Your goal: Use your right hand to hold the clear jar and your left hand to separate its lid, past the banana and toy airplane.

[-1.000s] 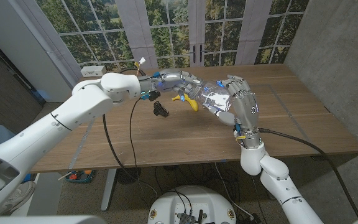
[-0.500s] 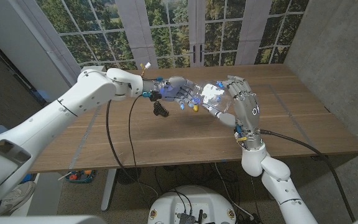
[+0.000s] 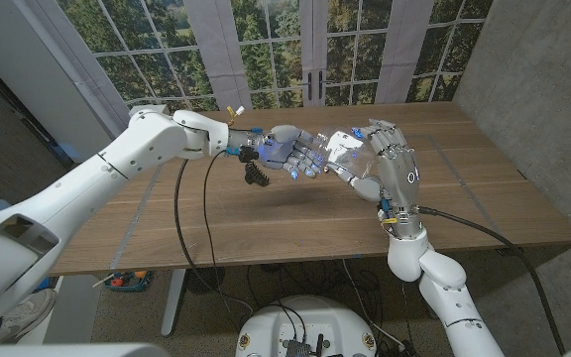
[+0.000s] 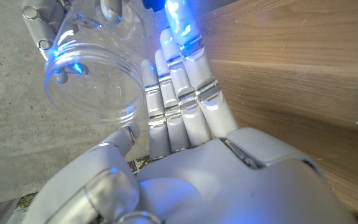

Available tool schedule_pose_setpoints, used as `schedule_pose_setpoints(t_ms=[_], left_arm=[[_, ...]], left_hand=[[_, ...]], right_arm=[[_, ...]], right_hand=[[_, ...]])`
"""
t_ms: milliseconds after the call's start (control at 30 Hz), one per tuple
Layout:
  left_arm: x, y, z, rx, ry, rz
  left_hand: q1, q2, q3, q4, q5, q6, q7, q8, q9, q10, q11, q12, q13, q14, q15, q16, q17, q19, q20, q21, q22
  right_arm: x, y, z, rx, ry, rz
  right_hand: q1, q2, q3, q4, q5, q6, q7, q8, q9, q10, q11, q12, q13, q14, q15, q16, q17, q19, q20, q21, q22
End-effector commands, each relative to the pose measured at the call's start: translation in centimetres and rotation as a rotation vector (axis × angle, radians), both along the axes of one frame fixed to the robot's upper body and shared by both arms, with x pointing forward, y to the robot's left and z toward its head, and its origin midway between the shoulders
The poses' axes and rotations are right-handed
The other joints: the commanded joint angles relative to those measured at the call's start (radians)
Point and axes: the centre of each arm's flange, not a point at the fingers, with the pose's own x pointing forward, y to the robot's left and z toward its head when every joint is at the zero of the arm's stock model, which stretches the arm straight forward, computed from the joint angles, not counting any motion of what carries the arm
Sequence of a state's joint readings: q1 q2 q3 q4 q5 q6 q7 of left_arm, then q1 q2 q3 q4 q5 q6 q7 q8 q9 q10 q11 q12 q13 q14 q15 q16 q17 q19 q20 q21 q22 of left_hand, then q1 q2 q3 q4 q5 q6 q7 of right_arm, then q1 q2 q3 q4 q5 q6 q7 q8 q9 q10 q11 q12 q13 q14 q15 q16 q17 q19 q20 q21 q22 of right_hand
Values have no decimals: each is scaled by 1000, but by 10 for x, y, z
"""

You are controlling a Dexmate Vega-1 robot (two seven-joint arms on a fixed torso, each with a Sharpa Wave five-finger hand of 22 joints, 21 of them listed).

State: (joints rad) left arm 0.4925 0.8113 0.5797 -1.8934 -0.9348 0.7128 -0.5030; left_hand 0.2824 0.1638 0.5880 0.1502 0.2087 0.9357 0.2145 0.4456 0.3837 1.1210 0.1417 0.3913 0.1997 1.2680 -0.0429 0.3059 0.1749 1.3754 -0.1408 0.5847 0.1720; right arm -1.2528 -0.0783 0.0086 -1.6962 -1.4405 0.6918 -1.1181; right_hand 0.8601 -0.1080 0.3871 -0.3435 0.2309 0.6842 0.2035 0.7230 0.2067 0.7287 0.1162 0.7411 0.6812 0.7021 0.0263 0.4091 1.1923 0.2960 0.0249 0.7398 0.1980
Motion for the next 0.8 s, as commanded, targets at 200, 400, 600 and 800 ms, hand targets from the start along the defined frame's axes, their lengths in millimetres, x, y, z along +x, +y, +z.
schedule_pose_setpoints(t_ms=[200,400,600,800], left_arm=[[-9,8,3,-190,-108,14],[-15,11,-1,-259,-163,55],[-19,12,-4,-295,-186,68],[-21,11,-6,-327,-206,68]], left_hand=[[-67,-49,-4,-5,-1,-48,2,-35,4,-23,46,-42,13,25,-47,-35,4,-47,57,-21,4],[-155,-136,1,-76,-8,-197,0,-132,12,-183,34,-124,47,-163,0,-115,8,-111,127,-110,1],[-211,-172,33,-150,-15,-337,-6,-218,14,-395,35,-198,61,-392,36,-127,8,-197,203,-241,-4],[-251,-189,52,-199,-18,-474,-41,-264,-24,-583,33,-213,39,-566,92,-129,8,-313,282,-364,-3]], right_arm=[[-5,-3,-1,27,5,32],[-5,-5,-2,57,11,53],[-6,-9,-3,83,19,74],[-5,-12,-2,111,28,103]], right_hand=[[98,103,241,177,9,311,-256,17,14,288,-286,4,105,44,-250,4,5,-1,1,9,2],[98,103,240,177,10,311,-256,17,13,288,-286,3,105,45,-249,5,4,1,1,11,1],[97,103,239,176,10,312,-258,17,13,287,-285,2,107,45,-249,5,4,2,1,14,1],[98,103,239,176,11,313,-259,17,12,289,-287,1,105,46,-250,5,3,4,0,16,1]])
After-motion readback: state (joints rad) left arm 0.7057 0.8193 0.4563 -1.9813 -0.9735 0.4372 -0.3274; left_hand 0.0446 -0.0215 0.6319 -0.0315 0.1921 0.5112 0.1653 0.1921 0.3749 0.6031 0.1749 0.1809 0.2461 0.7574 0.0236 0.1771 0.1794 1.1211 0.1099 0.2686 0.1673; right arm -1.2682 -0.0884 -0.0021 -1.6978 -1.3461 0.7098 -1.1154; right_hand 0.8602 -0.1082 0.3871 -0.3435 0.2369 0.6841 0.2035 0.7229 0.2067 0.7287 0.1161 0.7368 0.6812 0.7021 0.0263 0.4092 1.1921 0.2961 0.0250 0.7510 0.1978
